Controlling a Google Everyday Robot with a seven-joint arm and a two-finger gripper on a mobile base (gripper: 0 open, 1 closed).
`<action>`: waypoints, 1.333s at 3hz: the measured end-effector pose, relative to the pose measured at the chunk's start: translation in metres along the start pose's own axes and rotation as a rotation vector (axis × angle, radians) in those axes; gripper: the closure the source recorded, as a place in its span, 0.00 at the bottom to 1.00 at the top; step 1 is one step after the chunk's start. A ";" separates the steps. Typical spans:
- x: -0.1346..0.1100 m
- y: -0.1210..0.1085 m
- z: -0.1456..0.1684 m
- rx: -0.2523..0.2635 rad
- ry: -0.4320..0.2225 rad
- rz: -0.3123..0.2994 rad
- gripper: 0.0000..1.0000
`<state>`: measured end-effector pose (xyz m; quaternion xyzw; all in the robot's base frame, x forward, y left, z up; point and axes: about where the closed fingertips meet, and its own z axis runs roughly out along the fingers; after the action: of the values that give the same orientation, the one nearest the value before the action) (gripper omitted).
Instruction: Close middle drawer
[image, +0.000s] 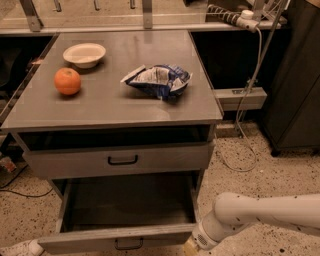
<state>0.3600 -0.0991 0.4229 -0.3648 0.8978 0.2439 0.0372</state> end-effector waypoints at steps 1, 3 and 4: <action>0.000 0.000 0.000 0.000 0.000 0.000 0.34; 0.000 0.000 0.000 0.000 0.000 0.000 0.00; 0.000 0.000 0.000 0.000 0.000 0.000 0.00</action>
Offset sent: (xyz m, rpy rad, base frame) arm 0.0000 0.0000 0.0000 0.0000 0.0000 0.0000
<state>0.3600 -0.0991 0.4229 -0.3649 0.8978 0.2440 0.0371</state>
